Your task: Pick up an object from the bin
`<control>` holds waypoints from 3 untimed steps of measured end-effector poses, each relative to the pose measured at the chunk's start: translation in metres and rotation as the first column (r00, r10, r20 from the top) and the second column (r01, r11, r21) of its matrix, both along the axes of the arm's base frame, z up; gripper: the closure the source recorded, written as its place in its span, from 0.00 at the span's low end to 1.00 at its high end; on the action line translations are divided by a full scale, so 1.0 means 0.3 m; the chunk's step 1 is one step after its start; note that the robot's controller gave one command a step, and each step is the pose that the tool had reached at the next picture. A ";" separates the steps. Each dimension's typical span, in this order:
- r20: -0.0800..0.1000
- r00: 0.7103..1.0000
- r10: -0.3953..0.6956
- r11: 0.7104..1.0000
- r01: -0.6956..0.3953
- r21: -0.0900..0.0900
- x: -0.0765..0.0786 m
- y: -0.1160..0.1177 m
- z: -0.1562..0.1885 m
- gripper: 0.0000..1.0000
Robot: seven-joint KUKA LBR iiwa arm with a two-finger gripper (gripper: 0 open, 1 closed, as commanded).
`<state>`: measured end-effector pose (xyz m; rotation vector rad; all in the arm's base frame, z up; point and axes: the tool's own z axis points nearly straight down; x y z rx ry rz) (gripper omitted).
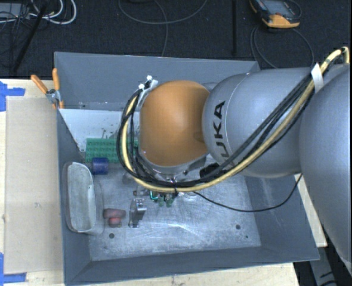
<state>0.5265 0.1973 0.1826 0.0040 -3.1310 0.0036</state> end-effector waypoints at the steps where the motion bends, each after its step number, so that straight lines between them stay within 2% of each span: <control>1: 0.013 0.999 -0.033 0.999 0.033 0.004 0.044 -0.033 -0.377 0.00; 2: 0.012 1.000 0.019 1.000 -0.019 0.002 -0.011 0.032 -0.373 0.00; 3: 0.019 1.000 0.015 1.000 -0.015 0.006 -0.002 0.032 -0.363 1.00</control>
Offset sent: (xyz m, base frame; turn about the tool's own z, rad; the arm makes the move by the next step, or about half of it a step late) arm 0.0121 -0.0108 -0.1126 0.0301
